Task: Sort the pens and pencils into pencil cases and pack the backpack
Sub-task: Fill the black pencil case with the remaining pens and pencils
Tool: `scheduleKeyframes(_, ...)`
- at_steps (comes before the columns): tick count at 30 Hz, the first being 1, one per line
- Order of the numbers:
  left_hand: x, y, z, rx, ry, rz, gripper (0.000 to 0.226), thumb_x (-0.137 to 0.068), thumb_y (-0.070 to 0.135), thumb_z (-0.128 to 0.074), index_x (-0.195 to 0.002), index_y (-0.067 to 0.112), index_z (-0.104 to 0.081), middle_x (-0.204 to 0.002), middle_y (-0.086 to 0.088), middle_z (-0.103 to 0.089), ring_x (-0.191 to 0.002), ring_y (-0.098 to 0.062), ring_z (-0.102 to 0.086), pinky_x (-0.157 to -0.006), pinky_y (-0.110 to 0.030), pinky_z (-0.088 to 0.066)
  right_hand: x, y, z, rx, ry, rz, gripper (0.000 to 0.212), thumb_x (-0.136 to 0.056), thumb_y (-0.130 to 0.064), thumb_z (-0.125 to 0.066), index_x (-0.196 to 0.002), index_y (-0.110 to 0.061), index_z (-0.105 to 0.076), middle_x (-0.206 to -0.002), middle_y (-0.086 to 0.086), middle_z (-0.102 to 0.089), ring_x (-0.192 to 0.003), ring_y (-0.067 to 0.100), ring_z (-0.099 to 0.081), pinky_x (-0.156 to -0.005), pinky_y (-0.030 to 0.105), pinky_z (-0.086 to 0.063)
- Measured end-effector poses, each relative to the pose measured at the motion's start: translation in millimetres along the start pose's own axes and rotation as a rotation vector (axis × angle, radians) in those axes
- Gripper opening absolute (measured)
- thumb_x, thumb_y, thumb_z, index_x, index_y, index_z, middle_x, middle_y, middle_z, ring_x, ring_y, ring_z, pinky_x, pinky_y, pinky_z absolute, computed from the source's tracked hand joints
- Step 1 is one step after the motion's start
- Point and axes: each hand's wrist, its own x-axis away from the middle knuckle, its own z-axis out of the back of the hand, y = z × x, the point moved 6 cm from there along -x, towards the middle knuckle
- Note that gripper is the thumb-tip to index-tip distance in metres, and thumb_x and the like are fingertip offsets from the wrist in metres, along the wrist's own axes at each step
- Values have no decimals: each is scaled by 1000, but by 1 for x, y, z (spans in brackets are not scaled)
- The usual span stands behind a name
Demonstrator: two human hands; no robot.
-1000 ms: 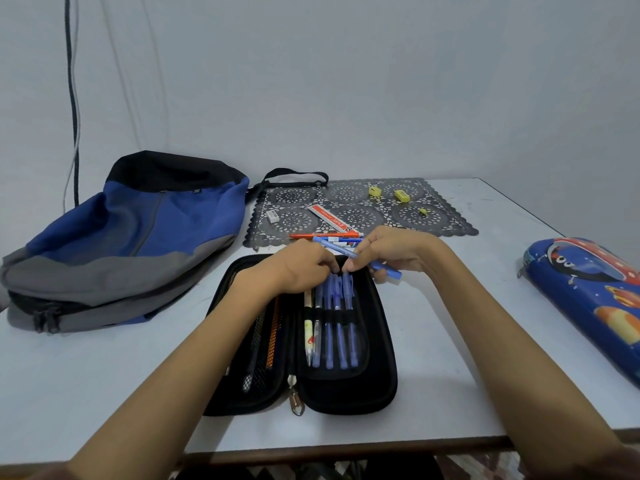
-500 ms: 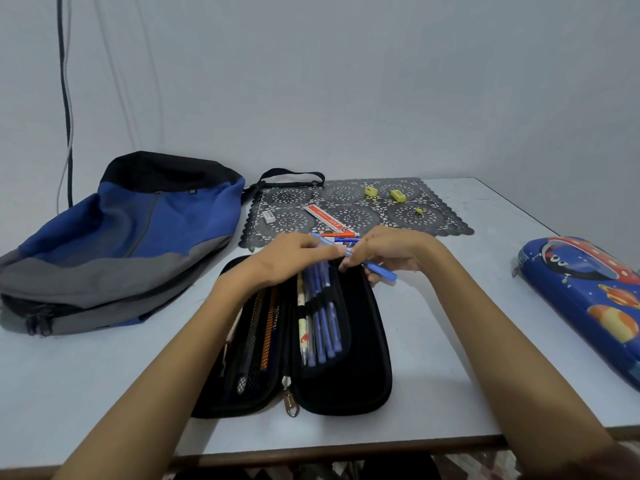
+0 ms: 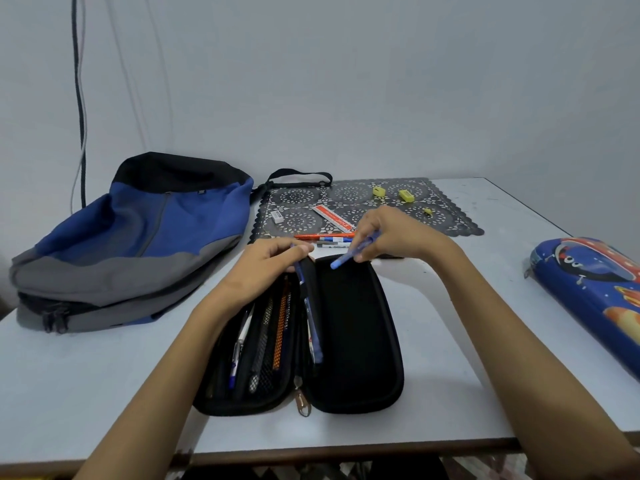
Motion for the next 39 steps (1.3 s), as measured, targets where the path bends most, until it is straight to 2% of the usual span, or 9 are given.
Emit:
scheduleKeyframes(4,0,0,1,-28,8,1,24,-97,15,-54,-112,6,-71,-106,-5,-72,-83,2,-65,-71,-7,-45,5,-16,-5,58,-85,159,26,-72,-1,-79,-84,-24,-78,-106,-5,-59,-96,5,-54,-81,26,-48)
scheduleKeyframes(9,0,-1,0,-52,2,-3,22,-97,17,-55,-110,11,-72,-75,20,-68,-72,9,-60,-68,-6,-43,27,-39,-28,257,-361,256,41,-73,14,-58,-86,-19,-79,-105,-2,-62,-91,2,-53,-68,4,-36)
scheduleKeyframes(14,-2,-6,-1,-67,-7,2,19,-95,26,-59,-106,20,-74,-73,24,-67,-75,2,-59,-71,-9,-42,47,-36,-44,290,-447,190,43,-72,8,-48,-83,-22,-77,-99,-14,-58,-88,8,-57,-71,20,-46)
scheduleKeyframes(18,-2,-10,1,-102,10,-11,34,-78,57,-57,-102,37,-70,-77,10,-70,-78,-11,-62,-85,-36,-48,54,-39,-36,164,-529,177,31,-79,-1,-57,-86,-22,-78,-91,-12,-69,-84,4,-63,-79,28,-52)
scheduleKeyframes(23,0,-11,2,-13,61,-2,30,-73,59,-61,-87,33,-62,-80,-4,-72,-87,-29,-66,-95,-55,-46,-3,-23,9,-185,-131,70,15,-88,-3,-63,-96,-7,-75,-85,9,-73,-81,14,-68,-69,12,-50)
scheduleKeyframes(27,-1,-12,2,-4,77,14,24,-85,44,-66,-87,21,-59,-81,-6,-72,-89,-29,-66,-97,-51,-46,-70,26,13,-28,259,-235,18,-91,-8,-58,-91,7,-68,-85,4,-70,-59,4,-61,-53,18,-49)
scheduleKeyframes(31,-1,-13,2,-2,80,17,28,-79,51,-65,-84,24,-59,-83,-8,-72,-91,-30,-65,-96,-53,-45,-97,45,-15,263,186,-378,38,-96,-32,-55,-67,-9,-46,-70,6,-52,-69,25,-51,-64,32,-43)
scheduleKeyframes(34,-2,-15,2,0,69,9,33,-72,59,-61,-83,28,-59,-83,-10,-72,-91,-34,-64,-95,-56,-45,-98,39,-21,405,233,-384,28,-94,-31,-61,-81,-9,-49,-83,6,-52,-82,24,-49,-70,33,-40)
scheduleKeyframes(39,-4,-18,2,-18,76,9,34,-74,60,-61,-84,28,-60,-79,3,-72,-90,-26,-66,-95,-53,-46,-99,52,-15,190,291,-481,21,-83,-16,-70,-82,-9,-51,-88,7,-59,-84,25,-57,-72,36,-49)
